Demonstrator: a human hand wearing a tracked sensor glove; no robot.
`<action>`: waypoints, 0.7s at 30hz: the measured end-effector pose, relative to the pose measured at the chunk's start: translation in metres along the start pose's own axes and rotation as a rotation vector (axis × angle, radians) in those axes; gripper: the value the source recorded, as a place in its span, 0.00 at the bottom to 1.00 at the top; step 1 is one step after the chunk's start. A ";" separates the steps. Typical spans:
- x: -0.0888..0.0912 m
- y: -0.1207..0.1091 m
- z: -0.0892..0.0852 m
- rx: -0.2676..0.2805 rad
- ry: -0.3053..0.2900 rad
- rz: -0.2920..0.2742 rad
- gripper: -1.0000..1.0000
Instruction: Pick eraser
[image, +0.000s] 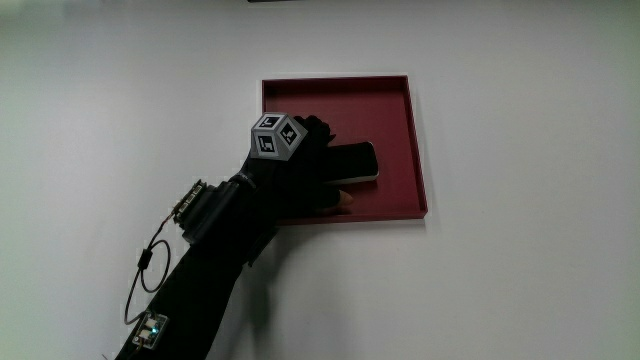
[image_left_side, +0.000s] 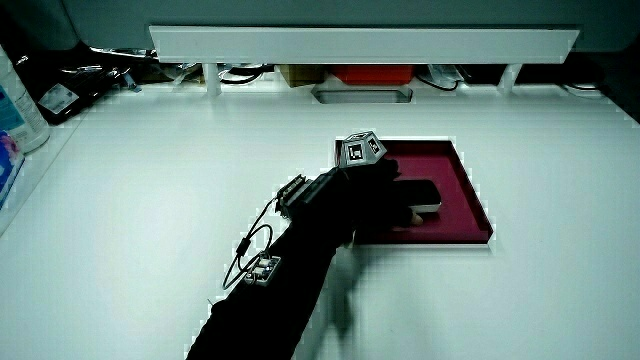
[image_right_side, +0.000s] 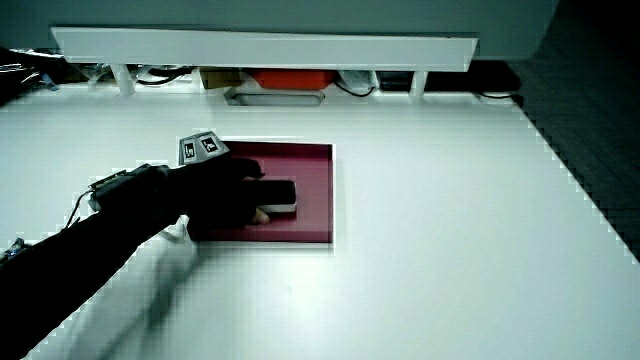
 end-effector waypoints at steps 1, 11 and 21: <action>0.000 0.000 0.000 -0.009 0.001 0.008 0.54; -0.003 -0.001 -0.001 0.052 -0.017 -0.012 0.72; -0.001 -0.004 -0.002 0.099 -0.009 -0.019 0.91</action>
